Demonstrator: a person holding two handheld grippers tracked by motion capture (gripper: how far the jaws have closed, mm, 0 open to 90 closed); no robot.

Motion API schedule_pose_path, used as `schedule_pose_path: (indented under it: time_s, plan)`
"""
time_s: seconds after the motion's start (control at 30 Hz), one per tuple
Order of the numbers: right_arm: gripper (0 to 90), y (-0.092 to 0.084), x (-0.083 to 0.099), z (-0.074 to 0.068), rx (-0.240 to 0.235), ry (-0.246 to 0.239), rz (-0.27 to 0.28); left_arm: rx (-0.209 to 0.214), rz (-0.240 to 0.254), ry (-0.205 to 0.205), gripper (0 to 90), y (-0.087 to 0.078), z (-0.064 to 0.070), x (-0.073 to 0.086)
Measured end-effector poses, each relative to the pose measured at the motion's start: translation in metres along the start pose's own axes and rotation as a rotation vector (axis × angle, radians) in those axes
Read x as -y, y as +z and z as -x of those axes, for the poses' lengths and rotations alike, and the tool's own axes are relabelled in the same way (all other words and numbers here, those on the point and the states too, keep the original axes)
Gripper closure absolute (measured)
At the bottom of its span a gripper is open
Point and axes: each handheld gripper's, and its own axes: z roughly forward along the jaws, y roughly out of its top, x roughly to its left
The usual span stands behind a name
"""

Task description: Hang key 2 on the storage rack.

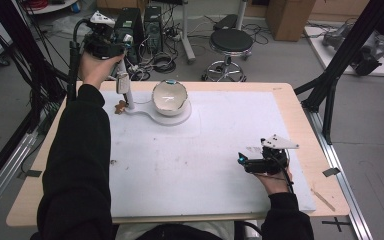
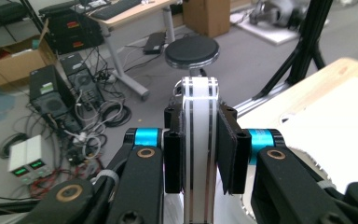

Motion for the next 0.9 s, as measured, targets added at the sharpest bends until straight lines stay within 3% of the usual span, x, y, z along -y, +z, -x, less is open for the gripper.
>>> schedule_pose_path:
  time_s: [0.17, 0.3, 0.33, 0.4, 0.43, 0.47, 0.5, 0.53, 0.57, 0.6, 0.7, 0.9]
  plan:
    - [0.8, 0.000, 0.000, 0.000, 0.000, -0.003, -0.001, 0.010, -0.013, 0.002, 74.1, 0.002, -0.001, 0.002]
    - [0.8, 0.000, 0.000, 0.000, -0.006, -0.002, 0.002, 0.052, 0.014, -0.052, 73.1, -0.001, -0.002, 0.004]
    - [0.9, -0.001, 0.000, -0.001, -0.008, 0.000, 0.000, 0.069, 0.023, -0.078, 69.0, -0.003, -0.003, 0.006]
    - [0.9, -0.001, 0.000, -0.001, -0.007, -0.001, 0.001, 0.073, 0.032, -0.119, 47.2, -0.007, -0.005, 0.008]
    - [0.9, -0.001, 0.000, -0.001, -0.007, -0.001, 0.001, 0.078, 0.036, -0.126, 47.2, -0.009, -0.007, 0.009]
    - [0.9, -0.001, 0.000, -0.002, -0.008, 0.000, -0.001, 0.092, 0.042, -0.137, 38.0, -0.011, -0.008, 0.010]
    - [0.9, -0.001, 0.000, -0.002, -0.008, 0.000, -0.001, 0.107, 0.041, -0.152, 38.0, -0.013, -0.011, 0.012]
    - [0.8, -0.001, 0.000, -0.002, -0.007, -0.002, 0.000, 0.119, 0.031, -0.163, 20.5, -0.014, -0.013, 0.013]
    - [0.8, -0.001, 0.000, -0.002, -0.007, -0.002, 0.000, 0.131, 0.010, -0.170, 20.5, -0.014, -0.015, 0.014]
    - [0.8, -0.001, 0.000, -0.001, -0.005, -0.003, 0.001, 0.142, -0.015, -0.176, 6.5, -0.015, -0.017, 0.015]
    - [0.8, -0.001, 0.000, -0.001, -0.006, -0.002, 0.000, 0.162, -0.075, -0.180, 1.6, -0.017, -0.019, 0.018]
    - [0.8, -0.001, 0.000, -0.001, -0.008, -0.001, -0.002, 0.199, -0.065, -0.176, 1.7, -0.029, -0.019, 0.029]
